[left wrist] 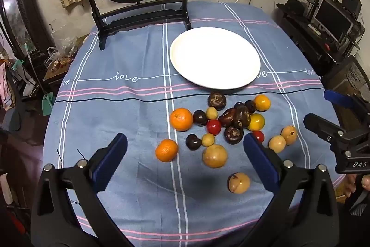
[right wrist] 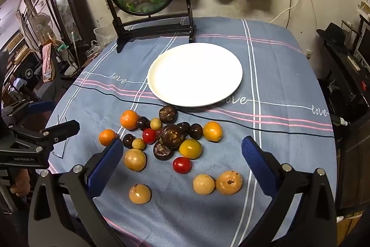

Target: Organize fruits

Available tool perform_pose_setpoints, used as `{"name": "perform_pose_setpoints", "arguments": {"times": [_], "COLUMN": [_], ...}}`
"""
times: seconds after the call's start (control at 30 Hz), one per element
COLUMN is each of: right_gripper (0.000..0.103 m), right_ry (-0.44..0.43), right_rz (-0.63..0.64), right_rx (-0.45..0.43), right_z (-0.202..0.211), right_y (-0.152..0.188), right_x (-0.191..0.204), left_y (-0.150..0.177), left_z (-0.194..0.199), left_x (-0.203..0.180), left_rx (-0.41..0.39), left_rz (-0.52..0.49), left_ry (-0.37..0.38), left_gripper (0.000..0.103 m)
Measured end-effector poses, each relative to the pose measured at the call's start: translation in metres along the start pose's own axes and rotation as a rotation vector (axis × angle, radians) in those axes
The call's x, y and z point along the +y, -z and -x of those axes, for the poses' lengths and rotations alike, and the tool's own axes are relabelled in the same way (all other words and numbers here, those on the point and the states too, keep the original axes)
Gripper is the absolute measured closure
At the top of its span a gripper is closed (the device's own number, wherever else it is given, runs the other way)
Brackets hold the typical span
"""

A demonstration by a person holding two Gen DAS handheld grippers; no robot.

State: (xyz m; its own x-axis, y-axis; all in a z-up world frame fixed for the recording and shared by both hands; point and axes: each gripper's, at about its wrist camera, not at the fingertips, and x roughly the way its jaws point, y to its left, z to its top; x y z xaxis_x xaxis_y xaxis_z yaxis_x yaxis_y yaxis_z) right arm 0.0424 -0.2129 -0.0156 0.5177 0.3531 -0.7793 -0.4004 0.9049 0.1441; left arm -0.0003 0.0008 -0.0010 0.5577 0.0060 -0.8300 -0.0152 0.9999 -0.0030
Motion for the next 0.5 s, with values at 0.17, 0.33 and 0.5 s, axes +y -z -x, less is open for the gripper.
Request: {"name": "perform_pose_setpoints", "arguments": {"times": [0.17,0.33,0.5], "right_gripper": [0.001,0.001,0.001], "right_ry": [0.0,-0.016,-0.026], "right_rz": [-0.003,0.008,0.027], "right_rx": [0.0,-0.002,0.003], "right_z": [-0.001,-0.009,-0.009], "right_y": [-0.002,0.0,-0.003], "right_x": [0.007,0.007,0.003], "left_y": [0.001,0.001,-0.002], "left_z": [0.002,-0.004,-0.01], "left_x": [0.002,-0.001,-0.002], "left_rx": [0.007,0.023,0.04], "left_rz": [0.005,-0.002,0.001], "left_ry": [-0.03,-0.038,-0.036], "left_gripper": [0.002,0.002,0.002]}}
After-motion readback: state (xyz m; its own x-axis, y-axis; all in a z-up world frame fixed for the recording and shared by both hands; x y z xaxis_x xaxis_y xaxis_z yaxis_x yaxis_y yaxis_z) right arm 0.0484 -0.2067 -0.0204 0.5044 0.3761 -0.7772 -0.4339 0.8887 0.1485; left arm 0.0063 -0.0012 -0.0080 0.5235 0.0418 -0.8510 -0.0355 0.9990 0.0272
